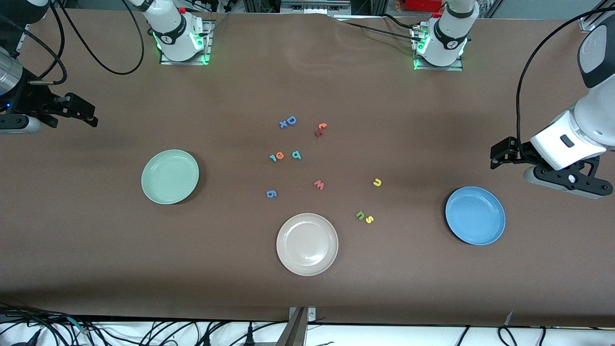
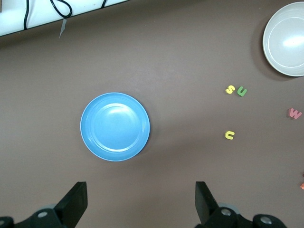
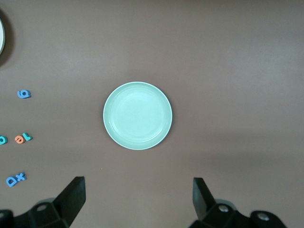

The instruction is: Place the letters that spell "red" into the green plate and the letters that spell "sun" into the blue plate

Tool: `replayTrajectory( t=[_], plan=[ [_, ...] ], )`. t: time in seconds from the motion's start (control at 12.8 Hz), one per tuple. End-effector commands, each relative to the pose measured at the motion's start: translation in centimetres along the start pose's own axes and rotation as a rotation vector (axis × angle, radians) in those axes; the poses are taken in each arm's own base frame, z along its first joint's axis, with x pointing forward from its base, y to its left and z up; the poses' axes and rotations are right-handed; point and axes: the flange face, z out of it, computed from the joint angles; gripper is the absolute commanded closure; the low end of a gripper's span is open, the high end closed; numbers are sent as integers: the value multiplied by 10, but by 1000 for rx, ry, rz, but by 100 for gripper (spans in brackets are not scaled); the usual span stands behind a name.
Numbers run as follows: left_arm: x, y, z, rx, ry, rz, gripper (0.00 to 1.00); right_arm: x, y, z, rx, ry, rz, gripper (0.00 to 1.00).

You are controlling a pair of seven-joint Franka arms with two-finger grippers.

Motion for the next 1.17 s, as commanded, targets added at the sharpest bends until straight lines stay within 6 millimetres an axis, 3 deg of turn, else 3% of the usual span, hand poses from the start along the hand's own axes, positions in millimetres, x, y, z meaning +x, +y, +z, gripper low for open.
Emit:
replayTrajectory(
  t=[0.0,1.09],
  plan=[
    [0,-1,-6,-33,-2,15,0,-4,2,-4,12,-3,-9,0],
    [-13,4,8,-50,-123,21,0,-3,2,-5,12,0,-10,0]
  ],
)
